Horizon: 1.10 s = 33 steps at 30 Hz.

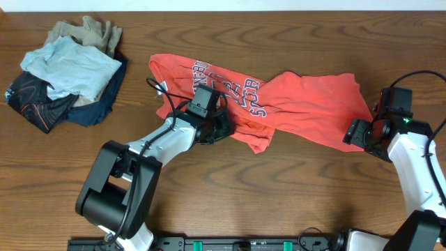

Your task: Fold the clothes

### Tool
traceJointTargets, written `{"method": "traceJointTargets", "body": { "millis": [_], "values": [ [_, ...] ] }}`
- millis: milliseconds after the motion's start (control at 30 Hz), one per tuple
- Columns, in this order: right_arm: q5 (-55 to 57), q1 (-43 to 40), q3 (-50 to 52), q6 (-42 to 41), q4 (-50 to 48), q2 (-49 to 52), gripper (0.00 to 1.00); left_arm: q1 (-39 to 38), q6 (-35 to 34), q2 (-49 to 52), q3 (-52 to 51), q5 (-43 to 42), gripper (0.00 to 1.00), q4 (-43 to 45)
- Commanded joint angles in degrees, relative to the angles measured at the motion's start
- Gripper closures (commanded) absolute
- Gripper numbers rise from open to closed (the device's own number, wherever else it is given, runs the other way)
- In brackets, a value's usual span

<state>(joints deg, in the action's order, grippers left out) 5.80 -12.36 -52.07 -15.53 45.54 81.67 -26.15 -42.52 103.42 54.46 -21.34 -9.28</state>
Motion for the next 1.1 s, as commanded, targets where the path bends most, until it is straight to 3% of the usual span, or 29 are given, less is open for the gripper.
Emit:
{"method": "traceJointTargets", "body": {
  "millis": [0,200,300,400,700,833,1067],
  "values": [
    [-0.02,-0.17,-0.68,-0.31,-0.09,-0.72,0.15,0.20,2.93,0.52,-0.76,5.97,0.94,-1.92],
    [0.02,-0.24,-0.63,2.36,0.20,-0.50,0.15,4.90,10.05,0.50,-0.76,6.71,0.94,-20.46],
    [0.39,-0.24,-0.63,2.49,0.15,0.52,0.15,10.12,11.52,0.50,-0.76,13.64,0.94,-32.04],
    [0.37,-0.24,-0.63,2.49,0.11,2.49,0.15,16.02,12.83,0.50,-0.76,18.84,0.94,-38.03],
    [1.73,-0.79,-0.63,-0.61,0.52,9.86,0.19,28.92,14.23,0.50,-0.76,18.91,0.94,-37.09],
    [3.10,-2.51,-0.61,-5.03,0.04,11.50,0.19,29.94,14.25,0.50,-0.76,18.80,0.94,-37.11],
    [2.99,-3.87,-0.35,-5.27,-1.49,14.19,0.22,29.94,14.23,0.52,-0.76,14.19,0.94,-36.20]
  ]
}}
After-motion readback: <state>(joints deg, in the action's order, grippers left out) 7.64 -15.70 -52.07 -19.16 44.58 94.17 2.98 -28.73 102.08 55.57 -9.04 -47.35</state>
